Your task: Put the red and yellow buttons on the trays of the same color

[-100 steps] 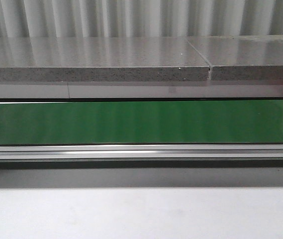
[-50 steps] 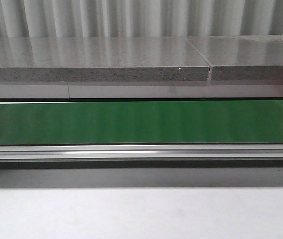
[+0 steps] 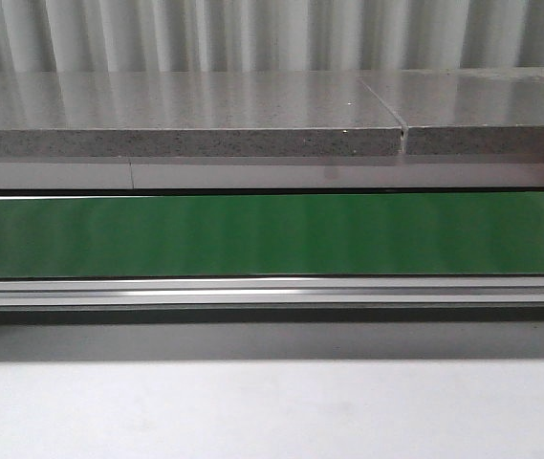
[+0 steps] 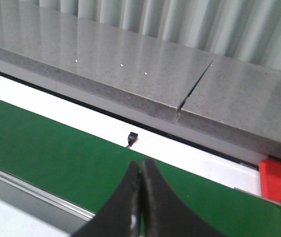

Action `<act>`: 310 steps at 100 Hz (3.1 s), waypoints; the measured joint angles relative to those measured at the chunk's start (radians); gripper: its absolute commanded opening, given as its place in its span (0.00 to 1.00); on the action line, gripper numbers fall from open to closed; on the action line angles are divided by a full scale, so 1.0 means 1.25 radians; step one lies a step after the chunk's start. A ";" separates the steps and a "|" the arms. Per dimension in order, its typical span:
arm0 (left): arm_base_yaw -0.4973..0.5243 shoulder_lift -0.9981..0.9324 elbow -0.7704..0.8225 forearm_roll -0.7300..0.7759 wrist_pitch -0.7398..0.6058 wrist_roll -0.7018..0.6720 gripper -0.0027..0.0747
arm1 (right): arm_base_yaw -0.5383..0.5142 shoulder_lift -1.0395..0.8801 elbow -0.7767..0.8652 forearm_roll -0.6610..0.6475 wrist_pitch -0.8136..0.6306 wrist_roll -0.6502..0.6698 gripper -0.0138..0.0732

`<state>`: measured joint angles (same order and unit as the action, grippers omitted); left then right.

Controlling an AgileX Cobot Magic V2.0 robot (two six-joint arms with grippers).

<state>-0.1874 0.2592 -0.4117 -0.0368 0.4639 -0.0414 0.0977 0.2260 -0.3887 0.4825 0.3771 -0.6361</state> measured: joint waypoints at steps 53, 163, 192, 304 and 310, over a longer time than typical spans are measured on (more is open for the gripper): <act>0.000 0.000 0.000 0.000 0.000 0.000 0.01 | 0.027 -0.153 0.274 -0.379 -0.267 0.444 0.08; 0.000 0.000 0.000 0.000 0.000 0.000 0.01 | 0.023 -0.187 0.332 -0.381 -0.259 0.456 0.08; 0.000 0.000 0.000 0.000 0.000 0.000 0.01 | 0.023 -0.187 0.332 -0.381 -0.259 0.456 0.08; 0.144 -0.211 0.324 0.096 -0.298 0.000 0.01 | 0.023 -0.187 0.332 -0.381 -0.259 0.456 0.08; 0.144 -0.211 0.324 0.096 -0.320 0.000 0.01 | 0.023 -0.187 0.332 -0.381 -0.259 0.456 0.08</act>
<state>-0.0076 -0.0048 -0.0068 0.0830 0.0643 -0.0414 0.1262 -0.0078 0.0267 0.0063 0.0534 -0.0659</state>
